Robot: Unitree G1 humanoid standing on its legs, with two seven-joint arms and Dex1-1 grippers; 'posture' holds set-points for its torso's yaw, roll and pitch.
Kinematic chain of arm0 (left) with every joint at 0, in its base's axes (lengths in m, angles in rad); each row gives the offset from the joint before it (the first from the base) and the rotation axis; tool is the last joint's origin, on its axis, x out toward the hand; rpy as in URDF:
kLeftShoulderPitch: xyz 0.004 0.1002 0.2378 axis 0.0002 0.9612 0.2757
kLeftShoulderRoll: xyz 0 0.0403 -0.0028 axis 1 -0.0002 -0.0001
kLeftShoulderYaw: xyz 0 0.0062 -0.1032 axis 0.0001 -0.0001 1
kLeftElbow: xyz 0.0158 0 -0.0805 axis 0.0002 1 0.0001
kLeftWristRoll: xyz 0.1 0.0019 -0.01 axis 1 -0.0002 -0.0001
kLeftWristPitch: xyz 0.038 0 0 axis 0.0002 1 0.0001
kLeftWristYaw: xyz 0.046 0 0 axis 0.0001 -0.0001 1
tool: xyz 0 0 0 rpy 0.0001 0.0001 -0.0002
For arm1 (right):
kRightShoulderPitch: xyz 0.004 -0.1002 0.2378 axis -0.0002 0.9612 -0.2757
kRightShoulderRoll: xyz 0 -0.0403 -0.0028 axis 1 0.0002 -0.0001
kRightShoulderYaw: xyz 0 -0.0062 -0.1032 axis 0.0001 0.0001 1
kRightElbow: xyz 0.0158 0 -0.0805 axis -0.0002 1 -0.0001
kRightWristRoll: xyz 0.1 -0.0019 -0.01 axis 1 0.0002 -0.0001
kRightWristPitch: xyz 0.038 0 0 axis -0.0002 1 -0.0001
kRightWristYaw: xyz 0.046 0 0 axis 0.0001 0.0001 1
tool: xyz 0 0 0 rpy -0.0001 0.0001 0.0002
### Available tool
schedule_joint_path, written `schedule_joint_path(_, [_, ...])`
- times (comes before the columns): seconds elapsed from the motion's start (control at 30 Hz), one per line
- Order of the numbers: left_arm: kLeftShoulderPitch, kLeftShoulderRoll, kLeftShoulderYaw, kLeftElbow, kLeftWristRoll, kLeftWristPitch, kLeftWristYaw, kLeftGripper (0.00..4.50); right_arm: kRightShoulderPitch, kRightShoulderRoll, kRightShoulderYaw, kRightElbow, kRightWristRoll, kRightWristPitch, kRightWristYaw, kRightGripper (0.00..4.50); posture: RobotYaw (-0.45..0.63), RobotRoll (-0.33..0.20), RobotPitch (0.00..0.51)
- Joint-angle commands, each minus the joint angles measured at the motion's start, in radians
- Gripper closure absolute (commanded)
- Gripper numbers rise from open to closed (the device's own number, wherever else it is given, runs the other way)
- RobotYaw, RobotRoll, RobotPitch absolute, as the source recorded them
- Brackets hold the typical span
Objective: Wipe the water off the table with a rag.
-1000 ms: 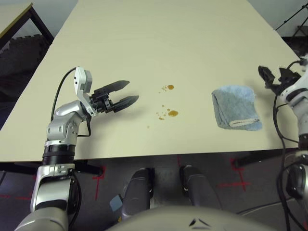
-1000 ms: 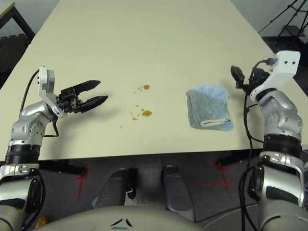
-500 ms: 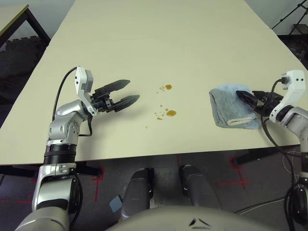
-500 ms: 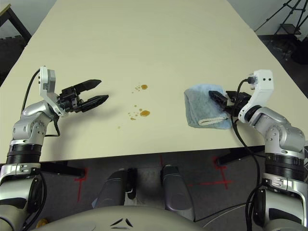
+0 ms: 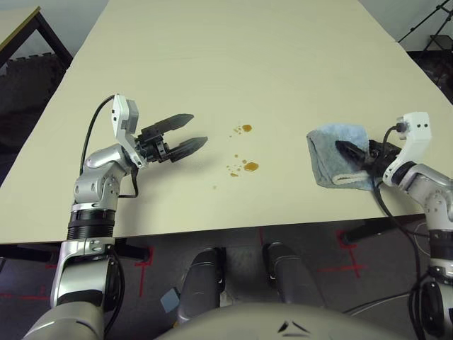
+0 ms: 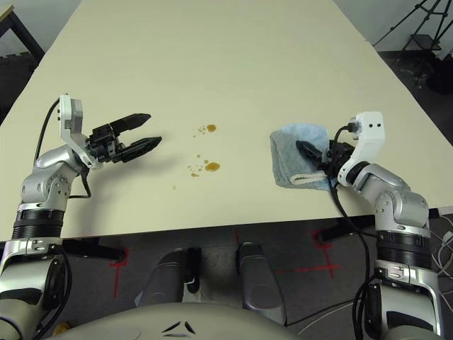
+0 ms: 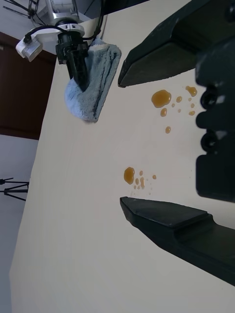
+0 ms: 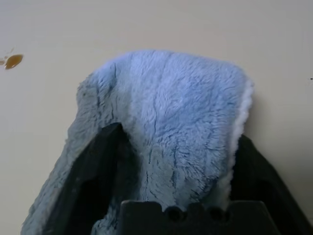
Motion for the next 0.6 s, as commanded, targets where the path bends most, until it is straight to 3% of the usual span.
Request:
schedule_joint_path(0.03, [-0.005, 0.005, -0.011, 0.026, 0.015, -0.005, -0.005, 0.00, 0.041, -0.007, 0.070, -0.011, -0.025, 0.038, 0.030, 2.14, -0.18, 0.000, 0.165])
schedule_joint_path(0.17, [-0.008, 0.005, -0.011, 0.029, 0.016, -0.006, -0.006, 0.00, 0.048, -0.014, 0.094, -0.029, -0.039, 0.038, 0.041, 3.64, -0.18, 0.000, 0.165])
schedule_joint_path(0.27, [-0.010, 0.006, -0.010, 0.034, 0.017, -0.008, -0.007, 0.00, 0.037, -0.001, 0.094, -0.037, -0.041, 0.029, 0.032, 4.42, -0.18, 0.000, 0.165])
schedule_joint_path(0.43, [-0.010, 0.012, -0.008, 0.044, 0.016, -0.007, -0.014, 0.00, -0.021, 0.086, 0.039, -0.058, 0.007, 0.051, -0.038, 4.43, -0.18, 0.000, 0.162])
schedule_joint_path(0.6, [0.015, 0.050, -0.011, 0.056, 0.014, 0.022, -0.053, 0.00, -0.145, 0.277, -0.099, -0.077, 0.118, 0.097, -0.226, 4.43, -0.18, 0.000, 0.158])
